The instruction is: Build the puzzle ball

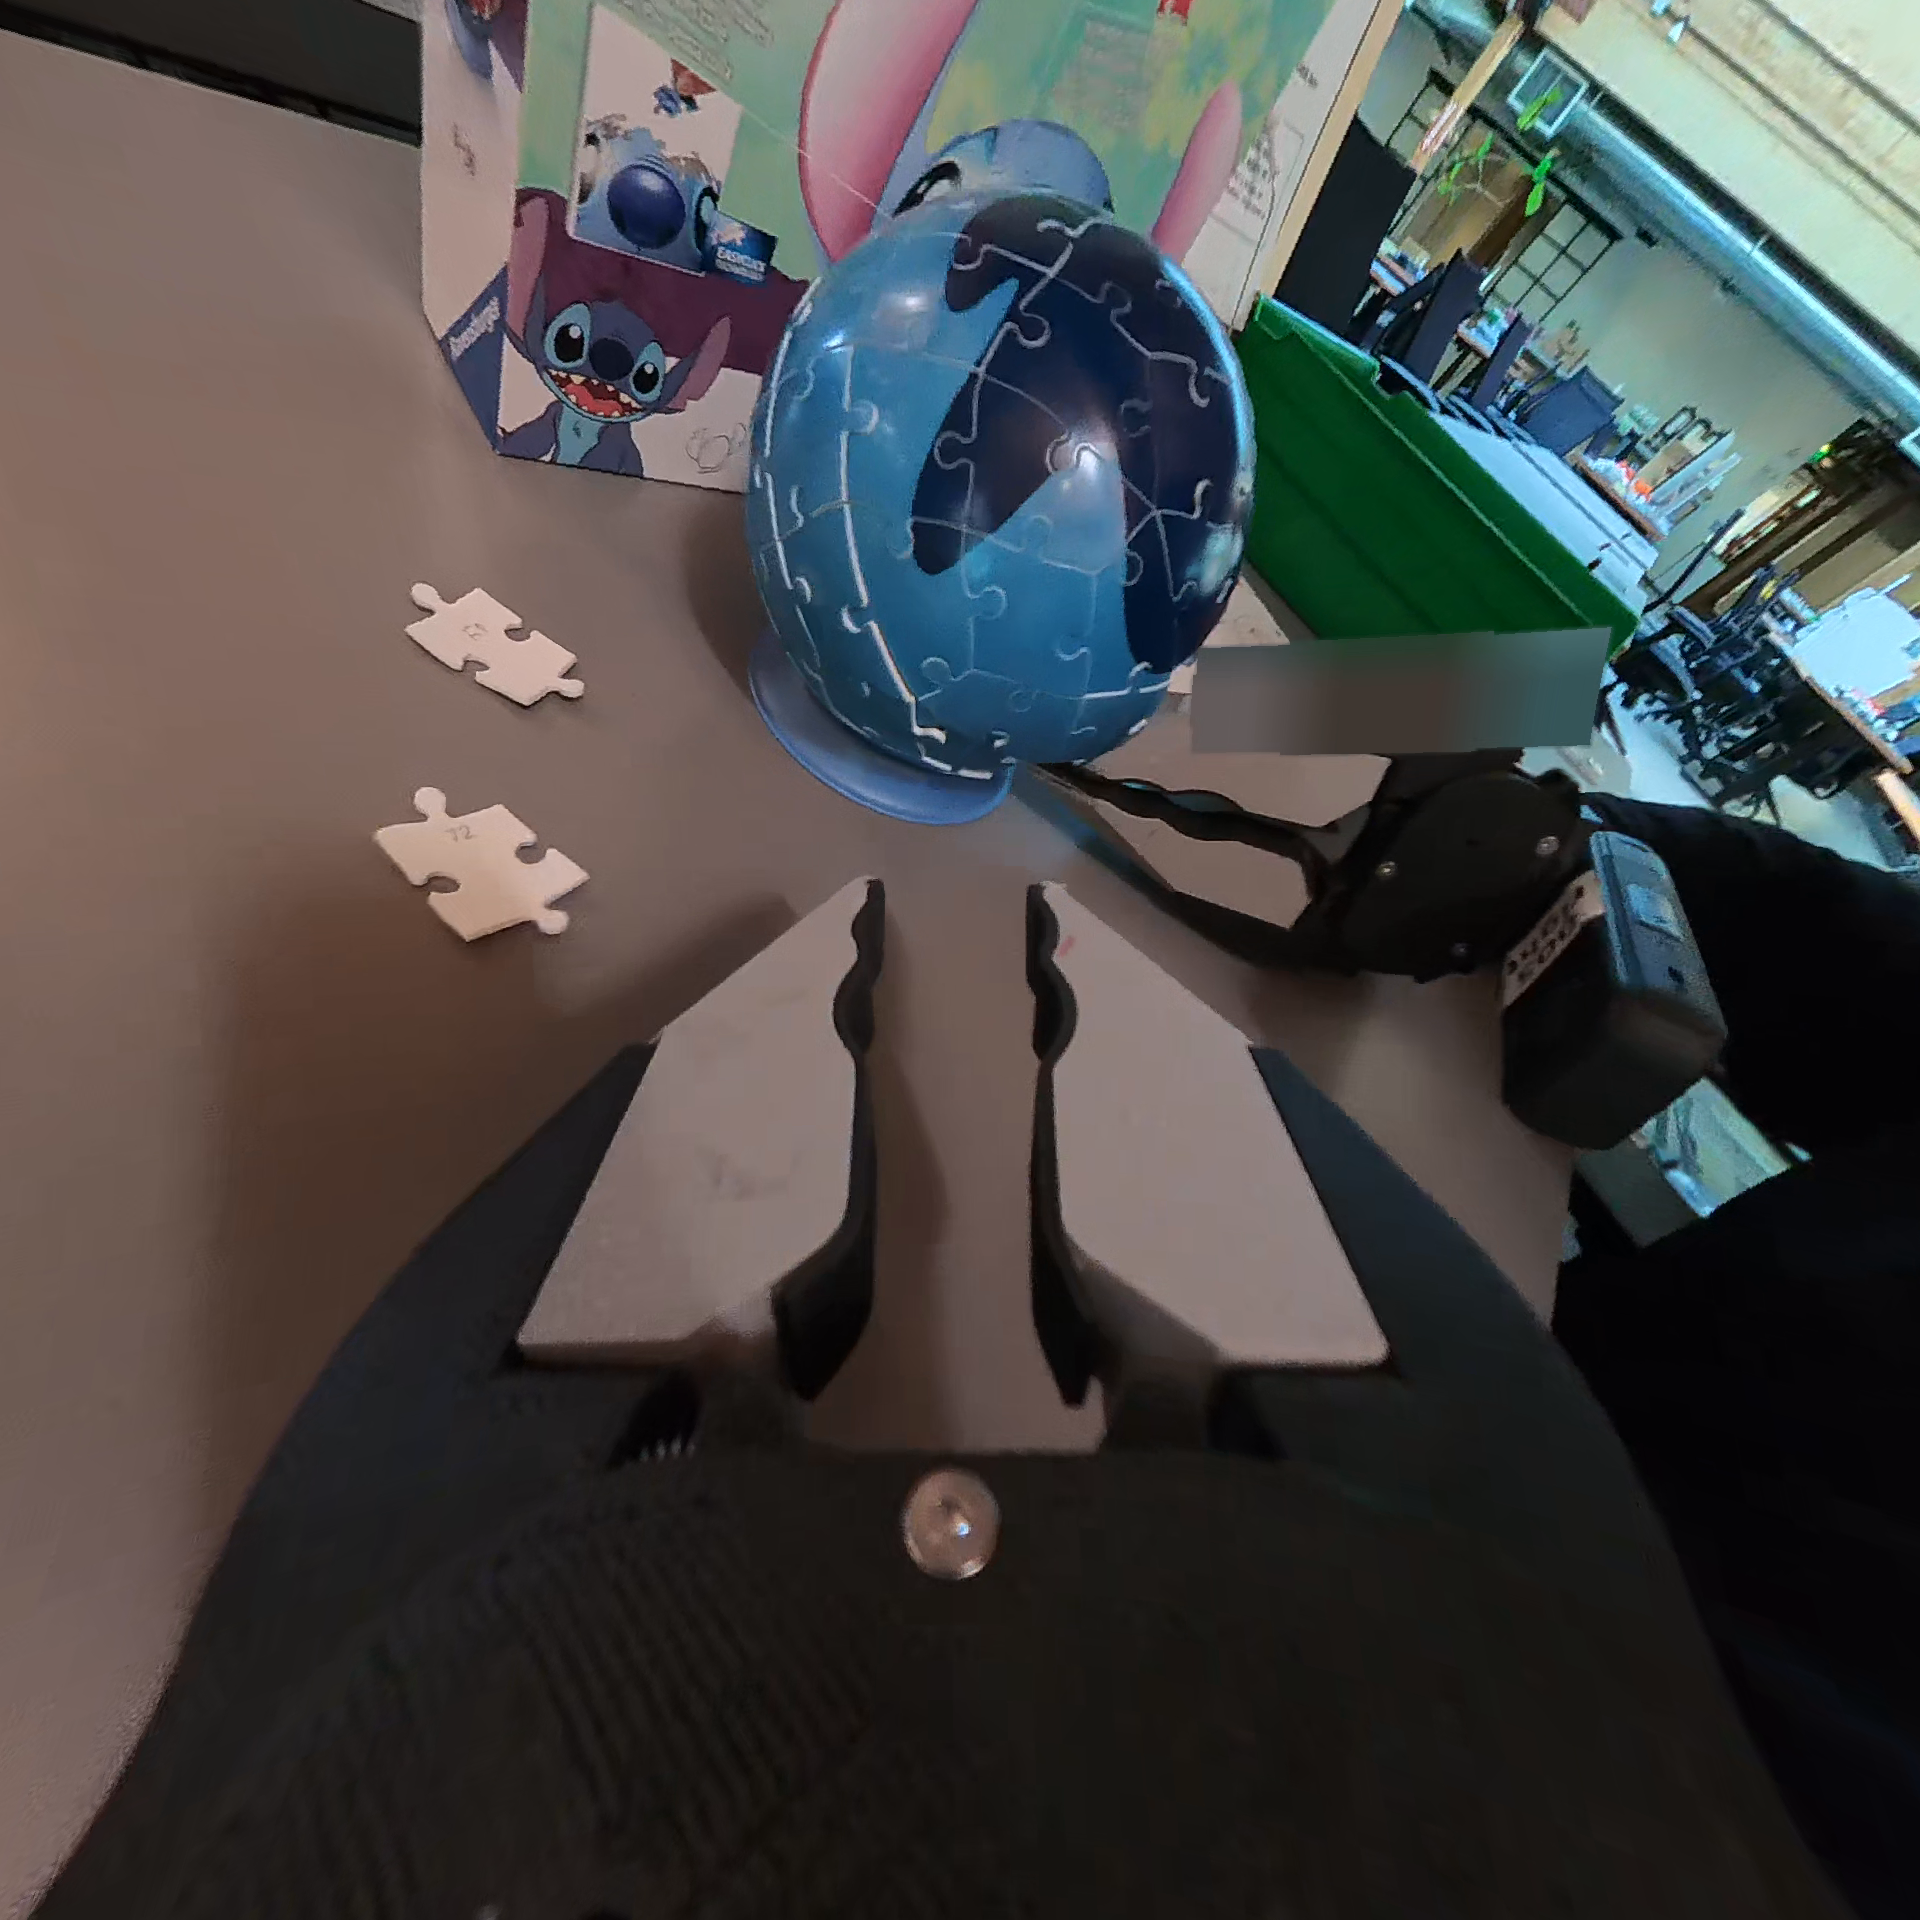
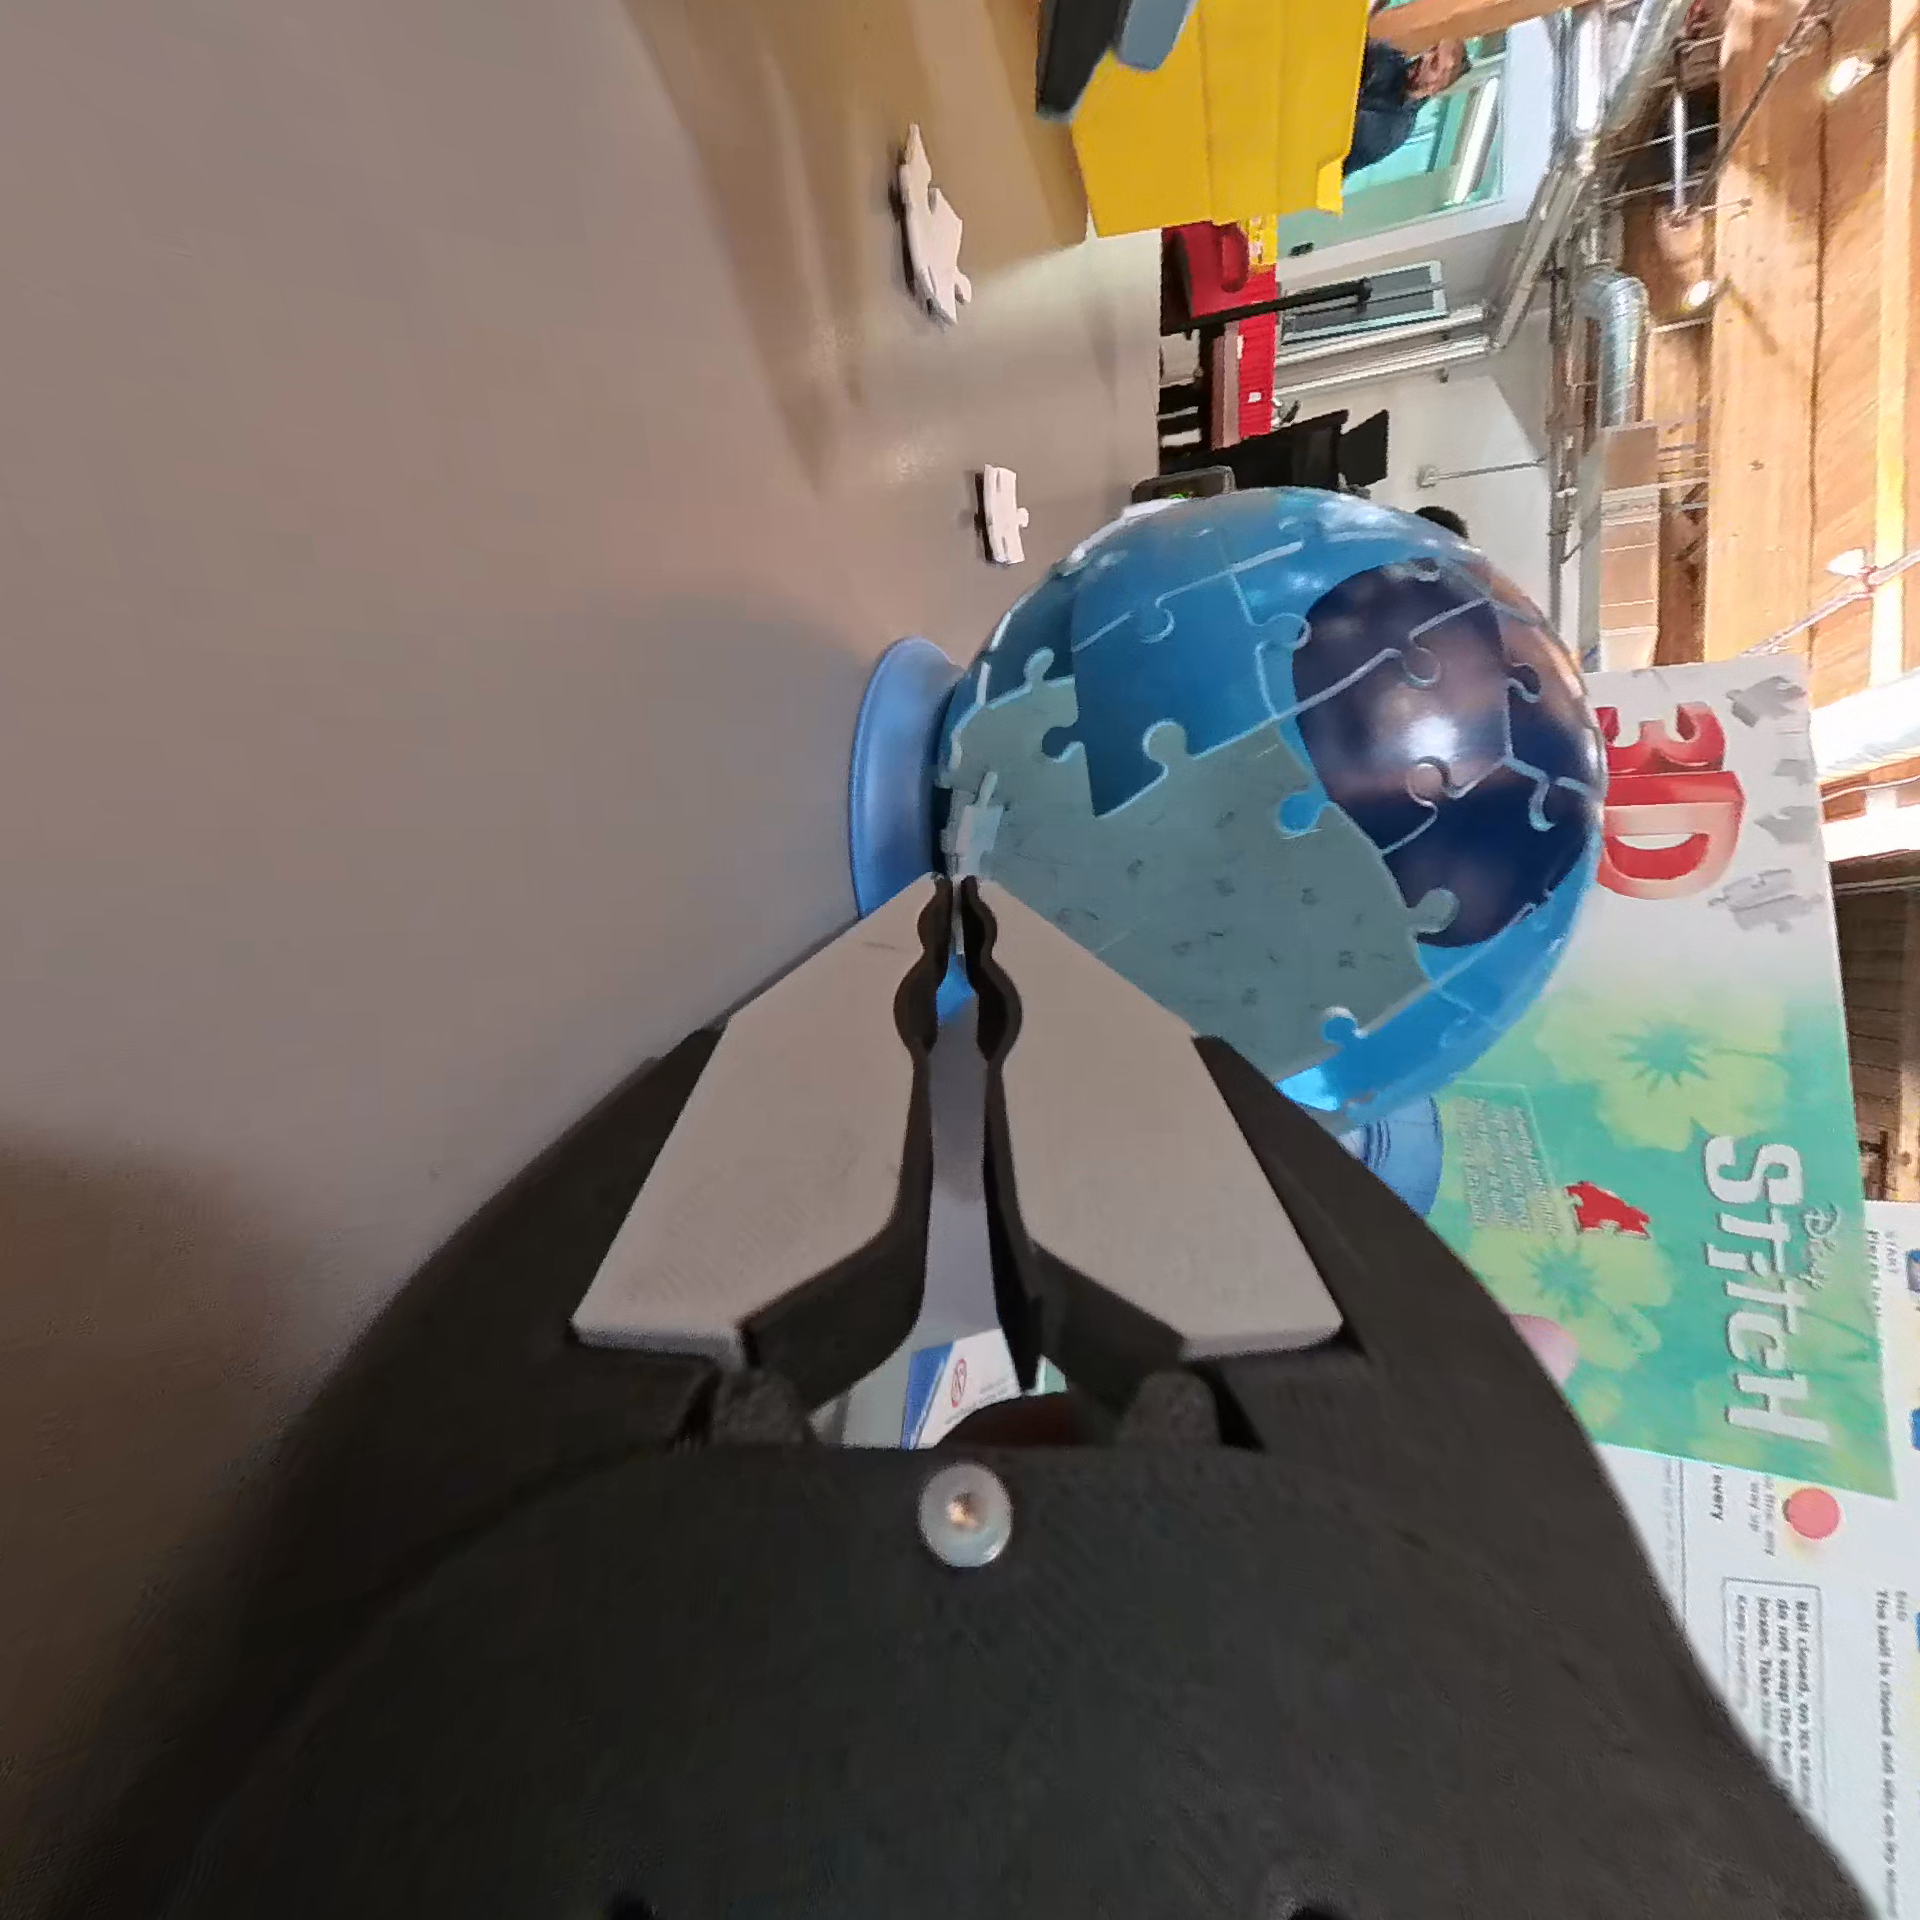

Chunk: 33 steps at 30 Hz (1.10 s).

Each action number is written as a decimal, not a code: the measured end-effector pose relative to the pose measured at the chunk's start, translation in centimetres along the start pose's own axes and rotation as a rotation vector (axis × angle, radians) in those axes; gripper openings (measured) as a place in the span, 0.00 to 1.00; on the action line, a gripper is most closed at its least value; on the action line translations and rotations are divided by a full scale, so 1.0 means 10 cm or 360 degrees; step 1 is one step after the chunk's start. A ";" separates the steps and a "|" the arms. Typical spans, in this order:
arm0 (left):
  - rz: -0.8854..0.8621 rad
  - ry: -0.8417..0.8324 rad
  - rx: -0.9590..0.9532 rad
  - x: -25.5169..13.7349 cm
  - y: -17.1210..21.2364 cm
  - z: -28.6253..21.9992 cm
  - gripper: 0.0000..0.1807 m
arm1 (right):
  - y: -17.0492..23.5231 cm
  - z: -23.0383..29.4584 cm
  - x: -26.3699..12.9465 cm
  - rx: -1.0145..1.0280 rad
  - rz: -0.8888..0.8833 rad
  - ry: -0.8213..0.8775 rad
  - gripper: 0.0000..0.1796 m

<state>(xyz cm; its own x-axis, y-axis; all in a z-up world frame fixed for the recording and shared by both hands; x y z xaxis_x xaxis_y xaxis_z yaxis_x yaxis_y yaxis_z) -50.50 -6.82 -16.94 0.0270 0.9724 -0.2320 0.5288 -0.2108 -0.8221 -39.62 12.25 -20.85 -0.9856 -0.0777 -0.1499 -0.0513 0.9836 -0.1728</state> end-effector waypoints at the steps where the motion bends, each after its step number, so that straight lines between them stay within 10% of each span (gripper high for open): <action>1: -0.0014 0.0000 -0.0010 -0.01 0.00 0.01 0.14 | 0.00 -0.01 0.01 0.0003 0.0009 -0.0009 0.00; 33: -0.0028 0.0037 -0.0080 0.00 0.02 0.01 0.13 | 0.00 -0.22 0.17 0.0024 0.0035 -0.0396 0.00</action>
<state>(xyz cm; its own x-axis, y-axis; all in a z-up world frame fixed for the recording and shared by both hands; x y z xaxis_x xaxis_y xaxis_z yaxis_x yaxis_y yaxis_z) -50.47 -6.85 -17.13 0.0366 0.9781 -0.2049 0.5711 -0.1888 -0.7989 -41.67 12.52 -18.93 -0.9165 -0.0960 -0.3884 -0.0262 0.9831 -0.1813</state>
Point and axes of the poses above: each gripper's, where its closed fingertips meet, x out along the fingers, y out of its underside, z = x × y across the jaws, the point moved 10 cm from there along -x, back along the fingers, and after that the axes turned 9 degrees about y, right-handed, at the moved point
